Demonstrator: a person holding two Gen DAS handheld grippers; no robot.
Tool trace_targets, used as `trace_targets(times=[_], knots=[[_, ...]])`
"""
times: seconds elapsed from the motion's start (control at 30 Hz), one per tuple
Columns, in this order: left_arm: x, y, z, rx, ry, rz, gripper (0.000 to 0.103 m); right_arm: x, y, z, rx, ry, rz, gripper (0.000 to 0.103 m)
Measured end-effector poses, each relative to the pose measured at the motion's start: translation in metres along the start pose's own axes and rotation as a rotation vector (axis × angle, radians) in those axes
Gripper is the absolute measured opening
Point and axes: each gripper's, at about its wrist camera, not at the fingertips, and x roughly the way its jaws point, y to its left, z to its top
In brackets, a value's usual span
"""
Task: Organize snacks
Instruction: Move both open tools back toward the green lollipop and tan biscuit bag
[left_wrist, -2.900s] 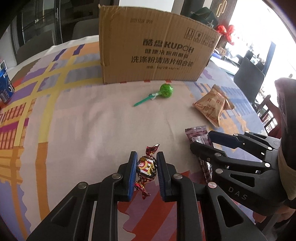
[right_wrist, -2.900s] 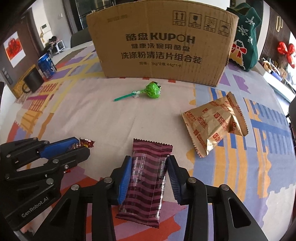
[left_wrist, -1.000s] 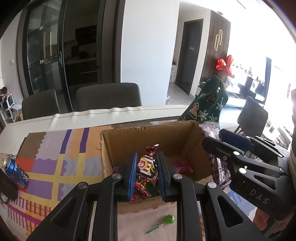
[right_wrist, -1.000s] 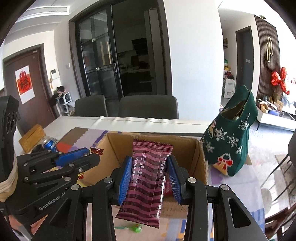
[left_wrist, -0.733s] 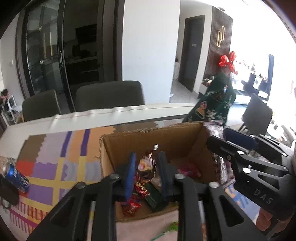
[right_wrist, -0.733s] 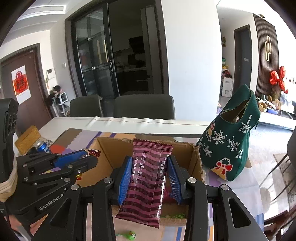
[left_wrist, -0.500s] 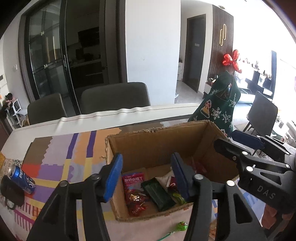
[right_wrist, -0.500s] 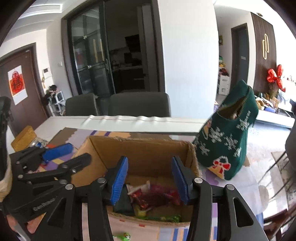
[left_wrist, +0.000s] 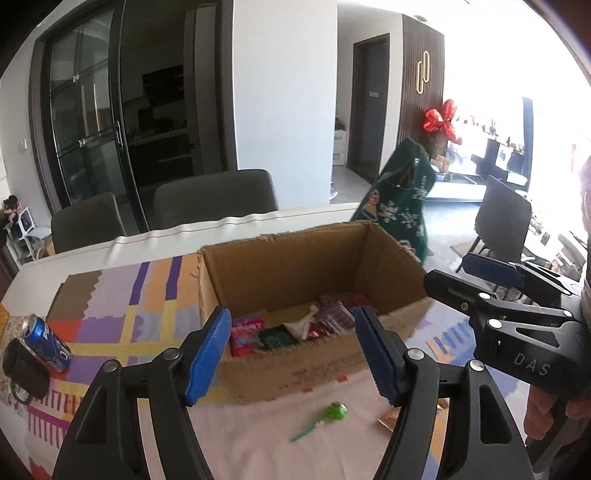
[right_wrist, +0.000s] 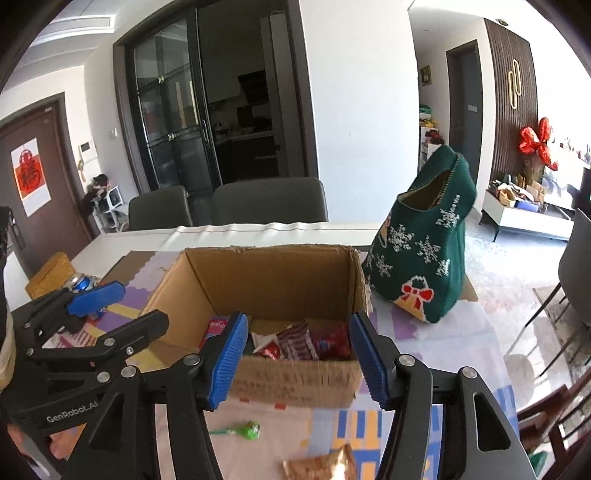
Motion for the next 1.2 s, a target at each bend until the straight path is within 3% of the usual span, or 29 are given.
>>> trace_targets(times=[0.3, 0.57, 1.2], knots=[[-0.023, -0.019, -0.023, 0.028, 0.003, -0.011, 0.073, -0.033, 0.0, -0.022, -0.003, -0.005, -0.017, 0.064], [-0.02, -0.035, -0.048, 0.036, 0.059, -0.029, 0.073, -0.043, -0.007, -0.046, 0.004, 0.036, -0.031, 0.066], [0.033, -0.05, -0.096, 0.051, 0.223, -0.044, 0.073, -0.006, -0.034, -0.119, 0.102, 0.247, -0.062, 0.067]])
